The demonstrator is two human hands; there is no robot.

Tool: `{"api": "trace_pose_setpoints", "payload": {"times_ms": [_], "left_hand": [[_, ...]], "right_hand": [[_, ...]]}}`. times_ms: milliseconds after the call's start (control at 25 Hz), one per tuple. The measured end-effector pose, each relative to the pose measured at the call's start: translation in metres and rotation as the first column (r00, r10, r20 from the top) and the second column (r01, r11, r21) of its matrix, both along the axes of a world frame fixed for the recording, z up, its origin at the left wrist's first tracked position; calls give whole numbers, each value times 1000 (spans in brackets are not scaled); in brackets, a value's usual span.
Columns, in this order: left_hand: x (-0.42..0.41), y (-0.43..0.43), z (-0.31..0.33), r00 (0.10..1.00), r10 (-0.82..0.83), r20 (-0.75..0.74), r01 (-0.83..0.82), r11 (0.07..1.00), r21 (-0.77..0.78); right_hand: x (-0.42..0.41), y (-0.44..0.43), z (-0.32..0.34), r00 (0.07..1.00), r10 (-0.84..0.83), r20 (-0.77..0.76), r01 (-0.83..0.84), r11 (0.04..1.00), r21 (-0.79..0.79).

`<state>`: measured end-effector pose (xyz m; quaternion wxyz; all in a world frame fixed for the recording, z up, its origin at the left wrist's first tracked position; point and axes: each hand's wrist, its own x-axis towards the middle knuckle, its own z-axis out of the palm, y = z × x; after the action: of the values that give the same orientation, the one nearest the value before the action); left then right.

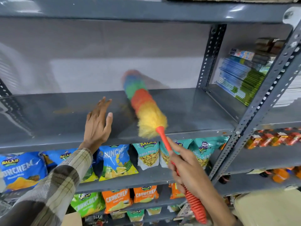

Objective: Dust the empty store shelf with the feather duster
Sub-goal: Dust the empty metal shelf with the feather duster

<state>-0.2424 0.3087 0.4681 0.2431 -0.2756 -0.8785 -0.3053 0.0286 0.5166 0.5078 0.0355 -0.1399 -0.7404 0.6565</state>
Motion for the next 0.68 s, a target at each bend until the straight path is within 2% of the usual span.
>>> {"api": "trace_pose_setpoints", "payload": {"times_ms": [200, 320, 480, 680], "left_hand": [[-7, -21, -4, 997, 83, 4, -83, 996, 34], [-8, -26, -6, 994, 98, 36, -101, 992, 71], [-7, -24, -9, 994, 91, 63, -97, 991, 94], [-8, -25, -11, 991, 105, 85, -114, 986, 118]], "right_hand": [[36, 63, 8, 957, -280, -79, 276, 960, -49], [42, 87, -3, 914, -407, 9, 403, 908, 110], [30, 75, -26, 910, -384, 155, 310, 879, 361], [-6, 8, -31, 979, -161, 123, 70, 839, 539]]}}
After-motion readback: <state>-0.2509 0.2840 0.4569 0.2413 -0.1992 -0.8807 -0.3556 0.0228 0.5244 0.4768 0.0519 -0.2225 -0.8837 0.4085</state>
